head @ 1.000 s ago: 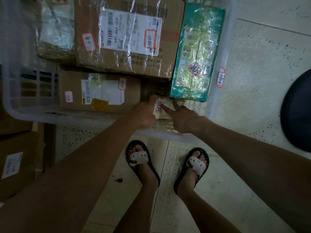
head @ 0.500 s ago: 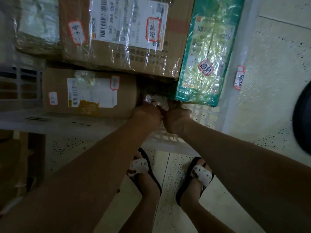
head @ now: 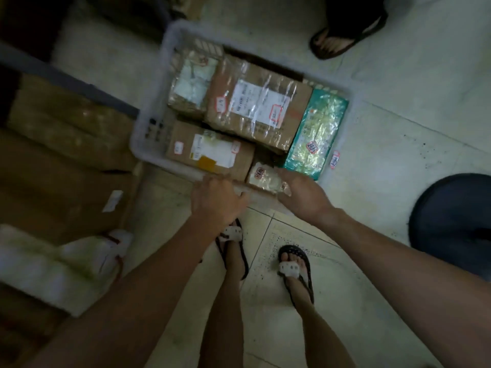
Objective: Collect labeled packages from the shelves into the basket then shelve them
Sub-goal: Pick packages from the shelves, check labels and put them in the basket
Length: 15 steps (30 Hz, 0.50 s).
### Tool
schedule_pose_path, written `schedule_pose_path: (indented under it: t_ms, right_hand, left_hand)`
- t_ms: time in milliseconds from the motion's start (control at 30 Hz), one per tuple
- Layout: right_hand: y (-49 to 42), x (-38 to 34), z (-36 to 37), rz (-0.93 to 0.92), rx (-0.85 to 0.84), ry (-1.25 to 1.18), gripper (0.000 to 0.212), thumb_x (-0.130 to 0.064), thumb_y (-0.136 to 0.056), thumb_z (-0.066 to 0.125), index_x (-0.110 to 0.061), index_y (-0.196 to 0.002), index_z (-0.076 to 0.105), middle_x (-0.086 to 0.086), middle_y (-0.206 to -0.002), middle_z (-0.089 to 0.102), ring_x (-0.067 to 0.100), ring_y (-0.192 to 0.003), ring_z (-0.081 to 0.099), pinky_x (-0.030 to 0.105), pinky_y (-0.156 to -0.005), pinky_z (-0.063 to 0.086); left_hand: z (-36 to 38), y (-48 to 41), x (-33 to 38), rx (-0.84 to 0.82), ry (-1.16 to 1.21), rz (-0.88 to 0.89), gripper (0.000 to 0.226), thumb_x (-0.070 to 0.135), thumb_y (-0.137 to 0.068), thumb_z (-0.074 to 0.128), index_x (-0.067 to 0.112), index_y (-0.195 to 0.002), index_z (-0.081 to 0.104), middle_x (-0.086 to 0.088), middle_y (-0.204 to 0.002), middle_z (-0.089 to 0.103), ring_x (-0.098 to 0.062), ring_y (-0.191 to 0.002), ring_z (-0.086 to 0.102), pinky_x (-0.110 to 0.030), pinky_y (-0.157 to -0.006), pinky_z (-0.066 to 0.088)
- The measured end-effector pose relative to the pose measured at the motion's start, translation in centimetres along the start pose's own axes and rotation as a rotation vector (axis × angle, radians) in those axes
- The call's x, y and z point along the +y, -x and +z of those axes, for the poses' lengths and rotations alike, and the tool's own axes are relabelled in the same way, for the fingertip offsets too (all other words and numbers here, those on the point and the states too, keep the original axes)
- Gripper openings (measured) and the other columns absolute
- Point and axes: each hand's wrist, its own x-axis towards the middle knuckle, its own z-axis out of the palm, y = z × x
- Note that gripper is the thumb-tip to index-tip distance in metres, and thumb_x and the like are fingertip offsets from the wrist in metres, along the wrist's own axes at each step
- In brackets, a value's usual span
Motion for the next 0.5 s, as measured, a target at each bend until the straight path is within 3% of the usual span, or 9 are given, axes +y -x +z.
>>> schedule_pose_path:
  t_ms: [100, 233, 300, 500]
  right_hand:
    - [4.1, -6.5, -4.8, -0.153, 0.102, 0.006, 0.062, -0.016, -0.088, 0.058, -0.013, -0.144, 0.032, 0.014, -0.137, 0.049, 0.029, -0.123, 0.048, 0.035, -0.096, 0.043]
    - [11.1, -15.5, -9.9, -0.322, 0.206, -0.041, 0.064, -0.023, -0.089, 0.059, -0.017, -0.146, 0.030, 0.008, -0.145, 0.042, 0.024, -0.132, 0.038, 0.037, -0.108, 0.033]
    - [15.2, -19.6, -11.8, -0.391, 0.239, -0.056, 0.065, -0.025, -0.088, 0.061, -0.017, -0.145, 0.031, 0.007, -0.145, 0.043, 0.022, -0.133, 0.038, 0.036, -0.109, 0.031]
    - [25.7, -30.6, -11.6, -0.598, 0.151, 0.082, 0.063, -0.024, -0.087, 0.062, -0.015, -0.143, 0.035, 0.010, -0.140, 0.048, 0.024, -0.129, 0.044, 0.041, -0.106, 0.038]
  left_hand:
    - [-5.0, 6.7, -0.4, 0.031, 0.059, -0.116, 0.053, 0.042, -0.087, 0.048, 0.006, -0.126, 0.046, -0.017, -0.120, 0.057, -0.032, -0.110, 0.050, -0.039, -0.088, 0.039]
    - [-10.6, 17.0, -0.1, 0.183, 0.185, -0.258, 0.049, 0.039, -0.087, 0.049, 0.004, -0.122, 0.051, -0.017, -0.121, 0.057, -0.032, -0.110, 0.049, -0.038, -0.085, 0.040]
    - [-13.2, 22.4, 0.1, 0.236, 0.286, -0.354, 0.052, 0.039, -0.087, 0.049, 0.008, -0.128, 0.047, -0.016, -0.127, 0.054, -0.031, -0.115, 0.048, -0.038, -0.089, 0.039]
    - [-19.4, 38.5, -3.5, 0.444, 0.412, -0.583, 0.052, 0.041, -0.085, 0.052, 0.013, -0.128, 0.047, -0.014, -0.127, 0.054, -0.032, -0.117, 0.048, -0.037, -0.094, 0.039]
